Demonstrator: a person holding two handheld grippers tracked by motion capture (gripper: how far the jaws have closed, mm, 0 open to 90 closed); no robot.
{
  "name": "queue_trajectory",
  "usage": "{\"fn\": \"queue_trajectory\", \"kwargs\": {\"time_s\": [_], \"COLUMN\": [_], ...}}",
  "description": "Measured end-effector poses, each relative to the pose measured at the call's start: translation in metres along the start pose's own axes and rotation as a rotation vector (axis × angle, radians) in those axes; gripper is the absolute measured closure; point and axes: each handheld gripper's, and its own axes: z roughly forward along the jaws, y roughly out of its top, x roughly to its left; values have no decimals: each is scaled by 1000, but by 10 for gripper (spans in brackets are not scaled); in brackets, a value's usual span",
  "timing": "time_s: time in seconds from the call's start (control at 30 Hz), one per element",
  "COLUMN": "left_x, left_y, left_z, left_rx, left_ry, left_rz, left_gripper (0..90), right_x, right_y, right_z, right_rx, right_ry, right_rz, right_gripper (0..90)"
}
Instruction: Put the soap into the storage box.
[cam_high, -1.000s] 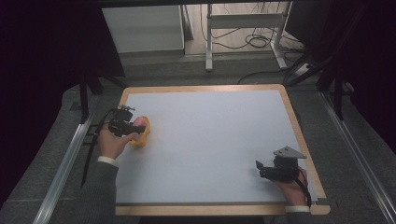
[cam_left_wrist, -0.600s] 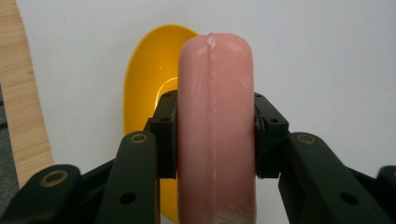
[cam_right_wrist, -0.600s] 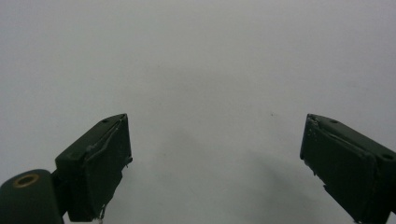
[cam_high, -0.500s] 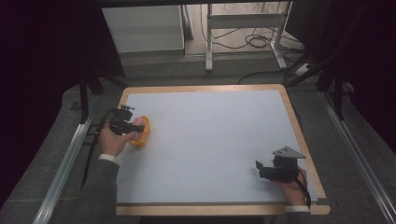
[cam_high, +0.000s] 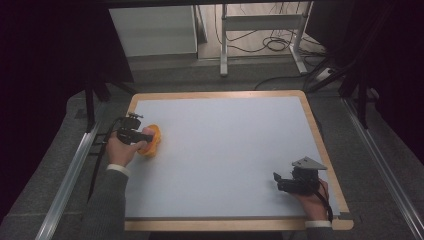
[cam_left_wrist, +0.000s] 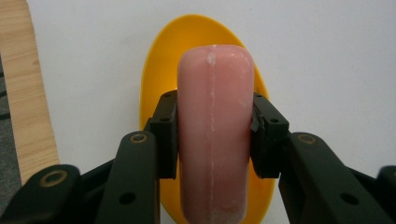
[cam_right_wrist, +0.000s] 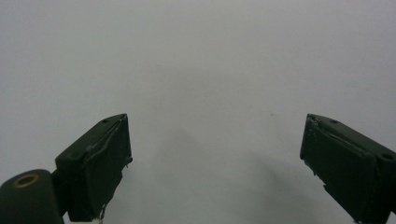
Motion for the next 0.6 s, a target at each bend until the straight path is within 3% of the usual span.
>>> {"fn": "queue_trajectory", "kwargs": {"time_s": [0.03, 0.1, 0.13, 0.27, 0.6], "left_x": [0, 1, 0, -1, -10], "left_y": [0, 1, 2, 1, -9], "left_z": [-1, -2, -3, -12, -33], "left_rx": [-10, -10, -4, -55, -137], "left_ry": [1, -13, -17, 3, -41], "left_rz": [-3, -10, -2, 5, 43], "left_gripper": [589, 449, 449, 282, 253], "right_x": [0, 0, 0, 1, 3], "right_y": [0, 0, 0, 0, 0], "right_z": [0, 0, 0, 1, 2], "right_rx": [0, -3, -3, -1, 6], "right_ry": [0, -1, -1, -1, -3], "right_rz": [0, 1, 1, -5, -10], "right_gripper": [84, 84, 84, 84, 84]}}
